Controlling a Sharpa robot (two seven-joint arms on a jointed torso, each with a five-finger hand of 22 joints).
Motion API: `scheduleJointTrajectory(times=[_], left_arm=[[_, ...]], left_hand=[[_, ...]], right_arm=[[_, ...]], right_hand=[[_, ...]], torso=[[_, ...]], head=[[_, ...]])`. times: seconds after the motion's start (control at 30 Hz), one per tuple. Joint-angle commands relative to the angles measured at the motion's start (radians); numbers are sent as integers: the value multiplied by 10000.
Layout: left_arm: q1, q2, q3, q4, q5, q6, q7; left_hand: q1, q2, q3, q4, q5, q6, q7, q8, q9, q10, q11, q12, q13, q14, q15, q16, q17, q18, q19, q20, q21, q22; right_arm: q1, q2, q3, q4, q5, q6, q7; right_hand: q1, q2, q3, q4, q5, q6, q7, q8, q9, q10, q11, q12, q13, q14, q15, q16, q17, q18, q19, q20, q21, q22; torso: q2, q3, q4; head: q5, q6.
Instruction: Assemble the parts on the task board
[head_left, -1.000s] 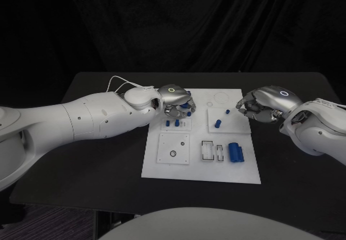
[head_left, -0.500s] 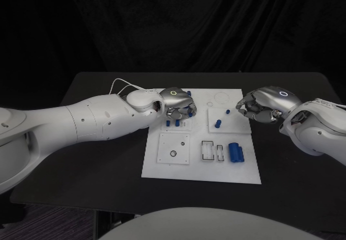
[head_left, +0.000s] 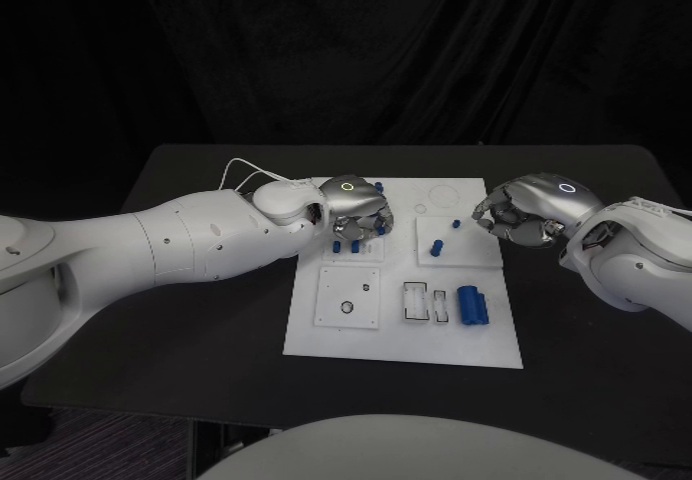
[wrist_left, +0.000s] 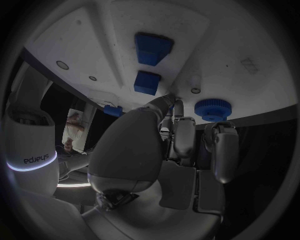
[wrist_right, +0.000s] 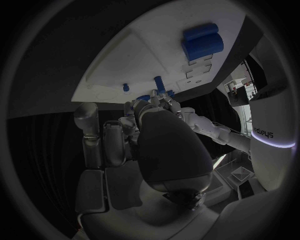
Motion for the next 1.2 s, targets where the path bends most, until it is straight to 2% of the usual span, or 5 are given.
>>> scheduleJointTrajectory(times=[0.03,0.23,0.57,0.77,1.2], left_arm=[[-50,-95,-17,87,-4,-574,253],[-13,-403,-15,387,-4,-1039,141],[351,-1322,65,1314,-5,-1466,-250],[410,-1819,46,1688,-5,-1132,-482],[350,-1915,-19,1612,-6,-362,-658]], left_hand=[[-2,127,25,-64,56,114,39,64,54,154,0,33,-9,1,-45,-53,-39,-59,363,-84,-4,2218],[-74,101,50,-125,85,262,60,87,98,332,13,-107,-127,27,-38,-88,-129,-63,380,-94,11,2222],[-280,26,49,-124,24,383,55,67,137,576,5,-374,-348,79,-32,-119,-215,-65,395,-97,13,2224],[-418,-3,75,-92,-67,385,26,-2,144,639,-12,-694,-560,68,-37,-185,-344,-51,368,-91,-52,2203],[-652,4,14,53,-307,363,6,-84,166,693,-7,-1064,-789,49,-29,-223,-438,-40,345,-82,-107,2188]], right_arm=[[6,4,5,-9,-23,126,-200],[5,17,5,-40,-23,163,-222],[4,56,4,-103,-23,219,-250],[-2,77,4,-147,-22,255,-249],[-28,119,3,-201,77,311,-204]], right_hand=[[-18,-81,65,-16,36,59,-15,41,18,-46,0,-35,-14,-87,8,-52,706,-1,-80,3,-62,996],[-22,-88,69,-13,15,76,-8,50,25,-77,3,-52,-46,-114,9,-74,677,6,-109,2,-103,984],[-25,-93,69,-12,1,83,-7,53,27,-105,5,-64,-69,-133,10,-89,657,14,-137,2,-144,972],[-25,-93,69,-12,1,83,-7,53,27,-105,5,-64,-69,-133,10,-89,657,14,-137,2,-144,972],[-18,-101,81,-17,-24,88,-7,55,32,-152,7,-87,-110,-150,13,-103,642,21,-170,2,-189,959]], torso=[[8,-7,21],[11,-6,27],[-31,-6,41],[-55,16,51],[-27,11,92]], head=[[-6,2],[5,2],[-24,2],[-13,2],[11,2]])
